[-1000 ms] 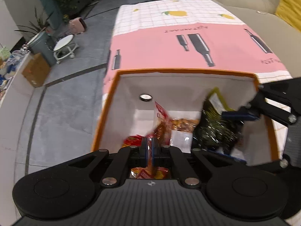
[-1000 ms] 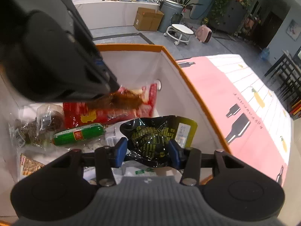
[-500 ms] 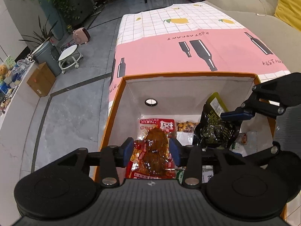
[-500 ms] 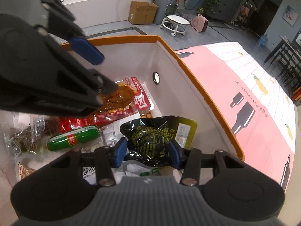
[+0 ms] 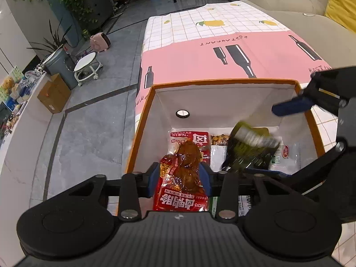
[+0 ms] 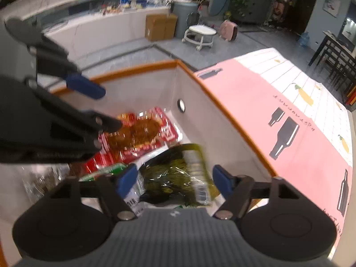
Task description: Organize snacks
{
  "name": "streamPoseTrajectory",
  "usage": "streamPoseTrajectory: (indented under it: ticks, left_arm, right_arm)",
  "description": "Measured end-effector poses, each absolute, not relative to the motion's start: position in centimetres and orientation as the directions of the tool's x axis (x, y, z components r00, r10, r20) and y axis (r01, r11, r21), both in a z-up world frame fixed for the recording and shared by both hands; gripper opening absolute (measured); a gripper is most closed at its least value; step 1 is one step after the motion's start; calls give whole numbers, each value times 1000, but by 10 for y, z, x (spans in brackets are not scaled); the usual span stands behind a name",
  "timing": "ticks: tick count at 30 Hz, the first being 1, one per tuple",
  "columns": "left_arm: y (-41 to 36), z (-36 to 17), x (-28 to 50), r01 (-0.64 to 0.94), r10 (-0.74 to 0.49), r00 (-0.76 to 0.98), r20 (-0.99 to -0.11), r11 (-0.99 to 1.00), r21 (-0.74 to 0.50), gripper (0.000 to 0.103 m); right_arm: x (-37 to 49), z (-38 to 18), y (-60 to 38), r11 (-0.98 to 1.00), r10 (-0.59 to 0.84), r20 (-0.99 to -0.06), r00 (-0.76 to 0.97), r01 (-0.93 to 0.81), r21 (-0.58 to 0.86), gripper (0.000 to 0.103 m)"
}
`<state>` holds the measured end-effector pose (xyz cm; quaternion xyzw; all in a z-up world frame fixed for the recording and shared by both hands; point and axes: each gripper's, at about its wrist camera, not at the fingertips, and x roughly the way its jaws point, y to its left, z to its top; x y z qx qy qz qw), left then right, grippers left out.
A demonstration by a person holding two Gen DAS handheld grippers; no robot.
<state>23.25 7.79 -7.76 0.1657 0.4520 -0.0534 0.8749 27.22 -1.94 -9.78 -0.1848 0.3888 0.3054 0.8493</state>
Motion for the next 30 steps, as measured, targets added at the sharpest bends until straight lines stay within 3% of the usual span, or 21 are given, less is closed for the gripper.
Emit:
streamPoseTrajectory:
  ticks: [6, 10, 17, 22, 30]
  left_arm:
    - [75, -66, 221, 239, 80, 607, -791, 930, 278, 38]
    - [68, -50, 207, 234, 108, 672, -732, 908, 349, 38]
    - [54, 16, 170, 231, 47, 783, -621, 904, 361, 38]
    - [41, 55, 135, 181, 34, 845, -533, 920, 347, 53]
    - [31, 60, 90, 81, 77, 879, -471, 948, 306, 71]
  right_arm:
    - [258, -79, -29, 783, 383, -725, 572, -618, -73, 84]
    - [244, -63, -41, 818, 386, -675, 629, -572, -64, 84]
    - [212, -25, -61, 879, 348, -611, 711, -473, -49, 90]
    - [176, 3, -84, 902, 364, -570, 737, -432, 18, 94]
    - [116, 19, -121, 939, 321, -519, 792, -337, 66, 99]
